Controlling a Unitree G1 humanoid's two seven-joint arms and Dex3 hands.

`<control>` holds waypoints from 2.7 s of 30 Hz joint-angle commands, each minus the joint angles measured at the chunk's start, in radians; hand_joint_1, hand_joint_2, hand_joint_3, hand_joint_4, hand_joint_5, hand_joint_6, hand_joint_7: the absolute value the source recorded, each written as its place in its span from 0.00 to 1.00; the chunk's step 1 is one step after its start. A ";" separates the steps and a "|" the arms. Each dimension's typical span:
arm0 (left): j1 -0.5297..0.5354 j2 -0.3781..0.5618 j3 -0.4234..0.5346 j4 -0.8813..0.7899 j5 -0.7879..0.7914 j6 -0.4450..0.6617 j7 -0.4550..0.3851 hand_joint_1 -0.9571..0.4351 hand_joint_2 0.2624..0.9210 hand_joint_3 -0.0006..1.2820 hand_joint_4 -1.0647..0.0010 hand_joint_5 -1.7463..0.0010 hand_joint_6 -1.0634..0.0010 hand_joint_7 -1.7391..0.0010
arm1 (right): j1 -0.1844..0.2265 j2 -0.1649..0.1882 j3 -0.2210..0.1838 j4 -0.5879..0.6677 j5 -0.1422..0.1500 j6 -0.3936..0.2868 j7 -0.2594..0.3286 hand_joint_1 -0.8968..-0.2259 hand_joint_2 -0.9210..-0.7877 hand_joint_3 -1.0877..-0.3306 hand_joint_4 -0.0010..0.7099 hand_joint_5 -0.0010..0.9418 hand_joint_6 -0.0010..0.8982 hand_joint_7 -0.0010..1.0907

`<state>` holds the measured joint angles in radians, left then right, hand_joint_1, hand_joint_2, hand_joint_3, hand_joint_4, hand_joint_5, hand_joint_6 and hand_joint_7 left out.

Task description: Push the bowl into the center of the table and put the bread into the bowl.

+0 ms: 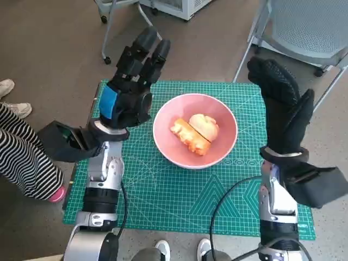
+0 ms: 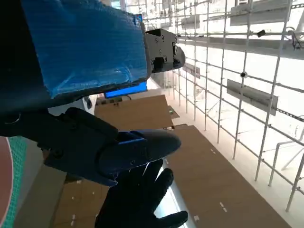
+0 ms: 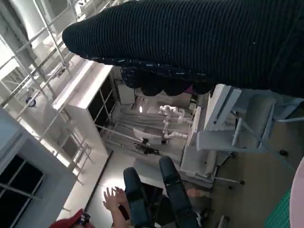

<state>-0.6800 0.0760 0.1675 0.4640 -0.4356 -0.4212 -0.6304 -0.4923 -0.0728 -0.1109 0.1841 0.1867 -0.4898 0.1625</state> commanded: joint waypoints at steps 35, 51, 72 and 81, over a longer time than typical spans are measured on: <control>-0.008 -0.039 -0.002 0.033 0.023 -0.061 0.029 0.18 1.00 0.39 0.95 0.98 1.00 0.77 | -0.052 -0.036 -0.024 0.102 -0.004 0.014 0.028 0.31 0.00 0.55 0.36 0.01 0.16 0.52; -0.022 -0.039 -0.019 0.026 0.048 -0.065 0.031 0.18 1.00 0.38 0.94 0.97 1.00 0.75 | -0.070 -0.037 -0.027 0.109 0.011 0.008 0.047 0.29 0.00 0.54 0.36 0.01 0.15 0.51; -0.020 -0.034 -0.024 0.031 0.051 -0.068 0.026 0.17 1.00 0.39 0.95 0.96 1.00 0.77 | -0.097 -0.044 -0.049 0.160 0.060 -0.014 0.093 0.29 0.00 0.55 0.36 0.00 0.16 0.51; -0.023 -0.031 -0.026 0.022 0.056 -0.076 0.027 0.18 1.00 0.40 0.97 0.95 1.00 0.78 | -0.117 -0.054 -0.058 0.168 0.074 -0.009 0.114 0.30 0.00 0.55 0.36 0.00 0.16 0.50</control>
<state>-0.6887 0.0392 0.1417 0.4894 -0.3887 -0.4855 -0.6027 -0.6103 -0.1159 -0.1602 0.3364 0.2443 -0.5077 0.2632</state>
